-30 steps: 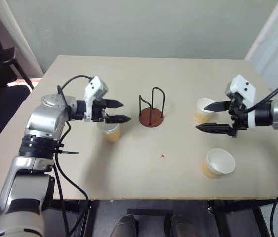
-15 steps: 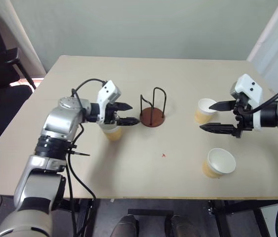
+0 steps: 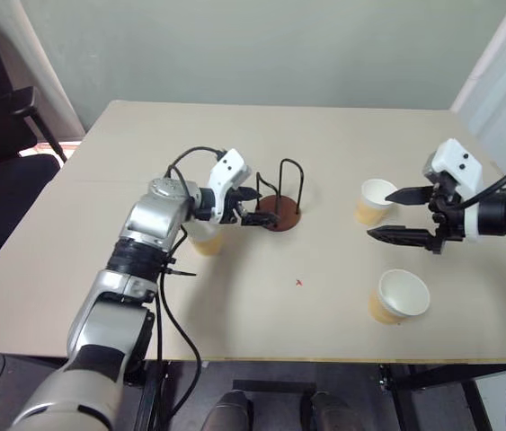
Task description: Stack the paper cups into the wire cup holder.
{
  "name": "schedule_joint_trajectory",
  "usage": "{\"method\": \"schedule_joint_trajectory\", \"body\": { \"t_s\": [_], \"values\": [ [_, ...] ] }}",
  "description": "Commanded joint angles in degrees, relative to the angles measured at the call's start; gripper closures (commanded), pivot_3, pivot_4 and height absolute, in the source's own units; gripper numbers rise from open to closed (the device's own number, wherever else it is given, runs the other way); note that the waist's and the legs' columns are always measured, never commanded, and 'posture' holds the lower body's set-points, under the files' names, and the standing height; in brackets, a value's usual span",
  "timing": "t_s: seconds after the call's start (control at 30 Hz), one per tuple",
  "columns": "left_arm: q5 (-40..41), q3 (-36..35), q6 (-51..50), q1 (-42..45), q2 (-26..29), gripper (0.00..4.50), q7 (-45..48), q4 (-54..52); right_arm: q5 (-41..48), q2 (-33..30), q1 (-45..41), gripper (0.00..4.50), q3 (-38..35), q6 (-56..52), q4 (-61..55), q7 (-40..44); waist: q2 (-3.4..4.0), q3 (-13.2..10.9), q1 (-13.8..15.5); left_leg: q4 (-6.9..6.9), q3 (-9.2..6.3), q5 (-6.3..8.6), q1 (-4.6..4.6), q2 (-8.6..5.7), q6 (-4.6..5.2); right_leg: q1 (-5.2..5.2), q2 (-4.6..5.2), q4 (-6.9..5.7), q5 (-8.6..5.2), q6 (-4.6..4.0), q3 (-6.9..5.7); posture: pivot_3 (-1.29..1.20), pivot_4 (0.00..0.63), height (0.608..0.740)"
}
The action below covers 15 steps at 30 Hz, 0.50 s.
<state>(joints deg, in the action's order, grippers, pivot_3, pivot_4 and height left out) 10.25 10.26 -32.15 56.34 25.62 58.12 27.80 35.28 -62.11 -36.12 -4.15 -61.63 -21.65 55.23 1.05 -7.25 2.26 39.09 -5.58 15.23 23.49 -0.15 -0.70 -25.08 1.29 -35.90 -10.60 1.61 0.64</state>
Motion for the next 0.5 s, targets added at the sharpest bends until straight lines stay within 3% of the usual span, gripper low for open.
{"method": "schedule_joint_trajectory", "body": {
  "t_s": [0.03,0.5],
  "values": [
    [-1.3,-1.1,2.3,2.7,-2.1,0.31,-3.5,3.2,2.6,-1.1,-0.2,0.00,-4.1,0.7,-2.8,1.0,0.00,0.0,0.1,0.01,0.01,0.00,0.00,0.00,0.00,0.00,0.00,0.00,0.01,0.01,0.00,0.00,0.150,0.740],
    [-1.9,-2.6,7.5,4.5,-8.2,0.31,-8.1,11.2,8.8,0.8,-2.5,0.00,-5.3,2.2,-3.8,1.1,-0.01,0.0,0.3,0.07,0.27,-0.06,-0.04,-0.10,0.13,0.01,-0.04,0.02,0.11,0.29,0.40,0.00,0.150,0.740]
  ]
}}
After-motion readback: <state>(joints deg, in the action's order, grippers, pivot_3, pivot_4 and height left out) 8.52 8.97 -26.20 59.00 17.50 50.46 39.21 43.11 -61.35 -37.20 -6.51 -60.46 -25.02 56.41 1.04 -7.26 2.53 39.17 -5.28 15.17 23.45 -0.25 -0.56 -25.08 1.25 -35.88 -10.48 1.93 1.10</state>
